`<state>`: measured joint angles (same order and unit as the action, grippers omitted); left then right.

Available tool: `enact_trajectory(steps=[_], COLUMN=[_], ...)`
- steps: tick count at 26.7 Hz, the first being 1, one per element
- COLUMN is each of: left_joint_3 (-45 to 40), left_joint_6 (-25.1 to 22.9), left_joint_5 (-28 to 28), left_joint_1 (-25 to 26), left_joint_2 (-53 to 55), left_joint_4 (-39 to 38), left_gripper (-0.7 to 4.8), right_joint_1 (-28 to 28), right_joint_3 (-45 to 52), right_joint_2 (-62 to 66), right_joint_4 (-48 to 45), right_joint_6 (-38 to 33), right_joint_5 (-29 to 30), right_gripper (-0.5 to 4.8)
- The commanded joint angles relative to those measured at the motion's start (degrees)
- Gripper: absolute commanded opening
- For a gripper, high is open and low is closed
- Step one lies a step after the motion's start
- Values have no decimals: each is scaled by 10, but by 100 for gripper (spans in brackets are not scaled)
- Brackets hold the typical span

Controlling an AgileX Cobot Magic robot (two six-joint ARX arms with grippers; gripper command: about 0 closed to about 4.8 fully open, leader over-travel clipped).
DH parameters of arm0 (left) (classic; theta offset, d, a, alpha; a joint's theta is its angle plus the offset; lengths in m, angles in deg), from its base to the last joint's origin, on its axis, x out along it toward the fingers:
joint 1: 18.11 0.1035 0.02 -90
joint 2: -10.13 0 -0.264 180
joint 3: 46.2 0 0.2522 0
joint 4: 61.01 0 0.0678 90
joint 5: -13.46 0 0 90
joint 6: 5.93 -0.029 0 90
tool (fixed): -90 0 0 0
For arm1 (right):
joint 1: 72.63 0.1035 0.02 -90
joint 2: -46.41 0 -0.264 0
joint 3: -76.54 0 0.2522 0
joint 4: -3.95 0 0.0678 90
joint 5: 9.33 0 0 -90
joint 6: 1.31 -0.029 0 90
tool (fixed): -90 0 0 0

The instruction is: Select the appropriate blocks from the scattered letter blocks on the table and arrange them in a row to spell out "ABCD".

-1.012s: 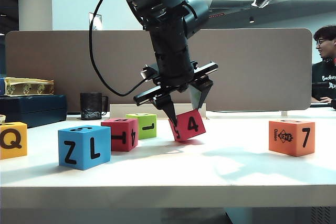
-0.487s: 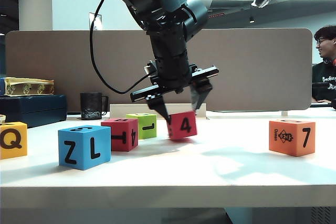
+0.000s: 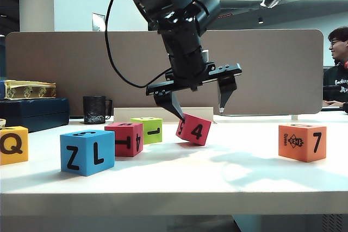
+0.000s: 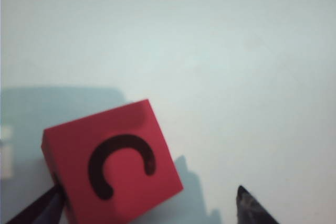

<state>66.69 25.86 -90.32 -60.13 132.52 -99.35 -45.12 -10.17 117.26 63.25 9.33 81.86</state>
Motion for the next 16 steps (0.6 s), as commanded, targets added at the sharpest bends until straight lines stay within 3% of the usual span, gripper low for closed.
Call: enact_trajectory(steps=[1,5,7,10,11,12,16], left_joint_3=[2,2,2,2,2,2,2], left_joint_6=[-12,-20,-61,-190,-281,-337,-414], left_joint_5=[-28,-50,-55,-55,-56,-54,-37], left_joint_1=[-1,0,1,3,3,5,12], left_joint_2=[-12,-16,-18,-21,-26,-32,-45], left_joint_4=[-16,-39,-38,-39,-48,-55,-75], left_gripper=[413,413,413,413,413,413,413], right_joint_1=[0,0,0,0,0,0,0], right_joint_3=[-3,-3,-3,-3,-3,-3,-3], right_joint_2=[-1,-1,-1,-1,-1,-1,-1], right_joint_4=[-10,-10,-8,-7,-8,-8,-7], right_joint_6=[-1,-1,-1,-1,-1,-1,-1], right_joint_5=[0,0,0,0,0,0,0], right_gripper=[-2,-1,-1,-1,-1,-1,-1])
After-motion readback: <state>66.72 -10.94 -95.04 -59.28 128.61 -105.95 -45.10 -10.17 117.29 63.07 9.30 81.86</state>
